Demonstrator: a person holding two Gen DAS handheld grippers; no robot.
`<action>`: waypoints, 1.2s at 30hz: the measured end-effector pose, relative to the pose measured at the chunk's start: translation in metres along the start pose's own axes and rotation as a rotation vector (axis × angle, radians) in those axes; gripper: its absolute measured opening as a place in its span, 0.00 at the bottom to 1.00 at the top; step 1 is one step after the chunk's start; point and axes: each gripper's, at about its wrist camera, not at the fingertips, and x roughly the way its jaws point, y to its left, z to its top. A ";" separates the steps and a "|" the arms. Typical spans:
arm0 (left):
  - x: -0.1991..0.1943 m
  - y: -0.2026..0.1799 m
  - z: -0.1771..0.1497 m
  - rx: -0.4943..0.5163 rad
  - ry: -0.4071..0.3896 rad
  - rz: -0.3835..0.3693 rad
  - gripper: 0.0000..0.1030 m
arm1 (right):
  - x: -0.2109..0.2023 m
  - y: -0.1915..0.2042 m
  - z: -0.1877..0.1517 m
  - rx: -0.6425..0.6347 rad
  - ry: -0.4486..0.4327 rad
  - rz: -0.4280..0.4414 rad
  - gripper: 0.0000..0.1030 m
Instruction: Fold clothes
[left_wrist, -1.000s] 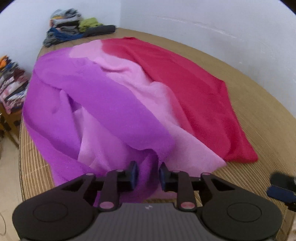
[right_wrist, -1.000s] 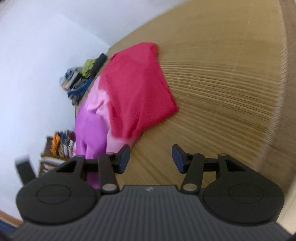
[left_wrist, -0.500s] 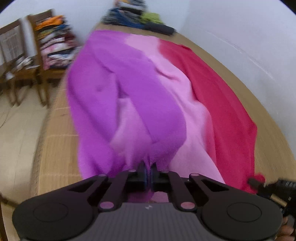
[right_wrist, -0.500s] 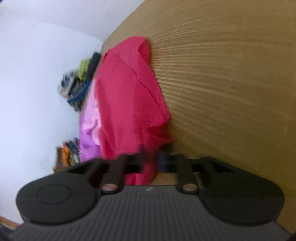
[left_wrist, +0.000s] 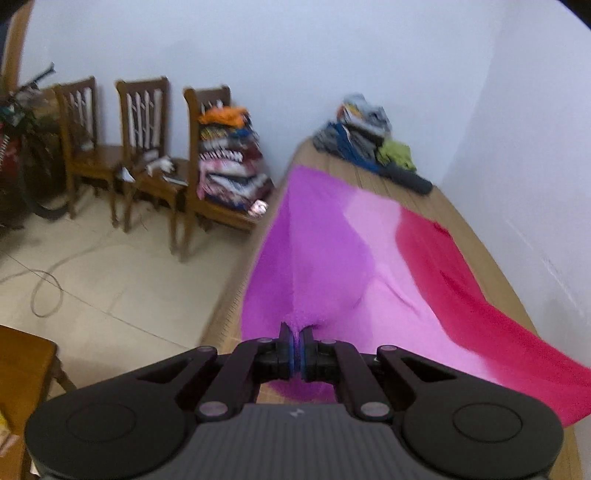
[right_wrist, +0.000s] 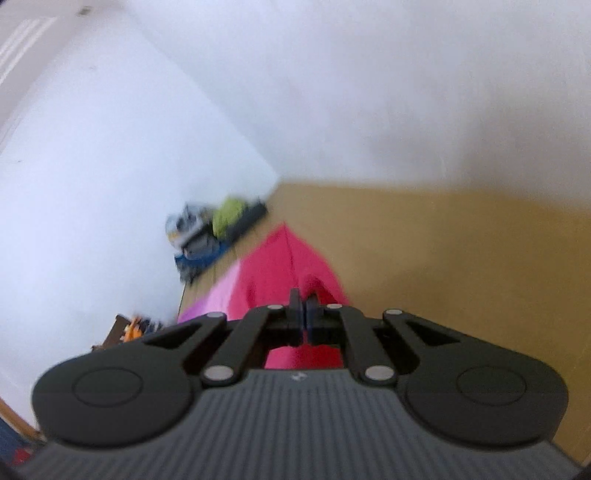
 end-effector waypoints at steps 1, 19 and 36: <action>-0.009 0.002 0.002 0.010 -0.007 0.016 0.03 | -0.008 0.000 0.011 -0.041 -0.018 -0.005 0.04; 0.027 0.038 -0.110 0.096 0.440 0.276 0.09 | -0.006 -0.095 -0.097 -0.435 0.506 -0.445 0.06; 0.006 0.027 -0.091 0.064 0.311 0.424 0.23 | 0.016 -0.108 -0.062 -0.466 0.462 -0.233 0.29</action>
